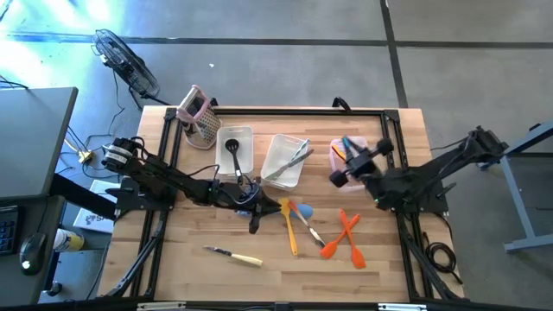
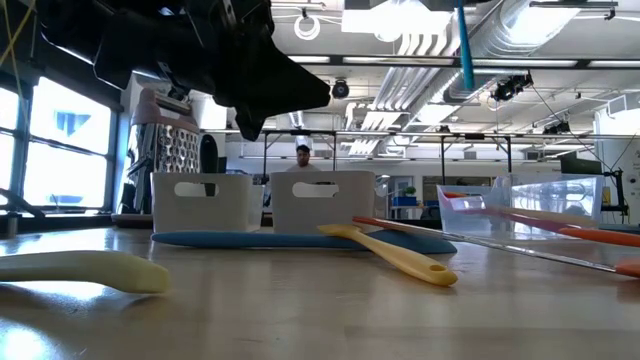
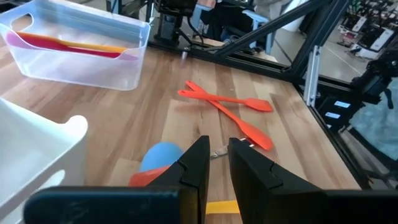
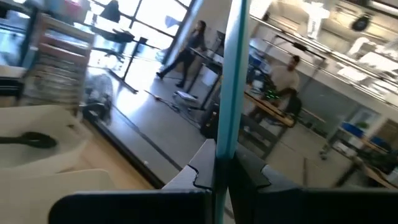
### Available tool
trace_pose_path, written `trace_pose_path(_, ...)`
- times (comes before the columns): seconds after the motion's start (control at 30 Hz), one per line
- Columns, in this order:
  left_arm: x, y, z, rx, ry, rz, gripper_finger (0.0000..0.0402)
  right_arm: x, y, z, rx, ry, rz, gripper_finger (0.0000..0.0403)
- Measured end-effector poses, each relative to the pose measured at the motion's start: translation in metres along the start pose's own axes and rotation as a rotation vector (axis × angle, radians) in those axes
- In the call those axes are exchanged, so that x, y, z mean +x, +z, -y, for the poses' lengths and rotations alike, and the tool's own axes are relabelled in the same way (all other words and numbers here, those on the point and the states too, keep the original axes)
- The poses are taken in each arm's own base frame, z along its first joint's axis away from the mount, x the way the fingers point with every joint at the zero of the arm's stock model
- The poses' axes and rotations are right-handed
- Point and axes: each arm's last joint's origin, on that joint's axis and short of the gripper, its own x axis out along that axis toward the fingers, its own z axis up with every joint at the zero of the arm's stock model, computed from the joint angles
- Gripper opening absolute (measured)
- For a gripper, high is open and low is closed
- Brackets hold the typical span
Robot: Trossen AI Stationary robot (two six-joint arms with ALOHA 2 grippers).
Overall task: Pick & Place Kitchen Items
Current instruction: Put the blue spatula into the transparent bin
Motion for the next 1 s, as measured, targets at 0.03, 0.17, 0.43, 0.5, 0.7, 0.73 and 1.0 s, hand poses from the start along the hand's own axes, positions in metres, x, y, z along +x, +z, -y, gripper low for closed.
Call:
trace_pose_path(0.03, 0.0, 0.0, 0.0, -0.002, 0.0, 0.0, 0.0057, 0.0, -0.002, -0.005, 0.0, 0.025, 0.01, 0.0009)
trace_pose_path(0.17, 0.0, 0.0, 0.001, -0.005, -0.018, -0.006, 0.0057, 0.002, -0.013, -0.024, 0.033, 0.148, 0.025, 0.0009)
trace_pose_path(0.43, 0.0, 0.0, 0.001, -0.024, -0.024, -0.01, 0.0057, 0.032, -0.061, -0.047, 0.159, 0.533, -0.271, 0.0009)
trace_pose_path(0.5, 0.0, -0.001, 0.001, -0.023, -0.022, -0.015, 0.0057, 0.037, -0.068, -0.045, 0.13, 0.522, -0.34, 0.0009)
trace_pose_path(0.7, 0.0, -0.002, 0.0, -0.016, -0.018, -0.022, 0.0057, 0.047, -0.041, -0.021, 0.078, 0.49, -0.535, 0.0009)
trace_pose_path(0.73, 0.0, -0.002, 0.0, -0.007, -0.016, -0.022, 0.0057, 0.047, -0.034, -0.017, 0.08, 0.491, -0.553, 0.0009)
trace_pose_path(1.0, 0.0, -0.002, -0.001, 0.016, 0.013, -0.017, 0.0057, 0.05, 0.003, 0.017, 0.073, 0.506, -0.687, 0.0009)
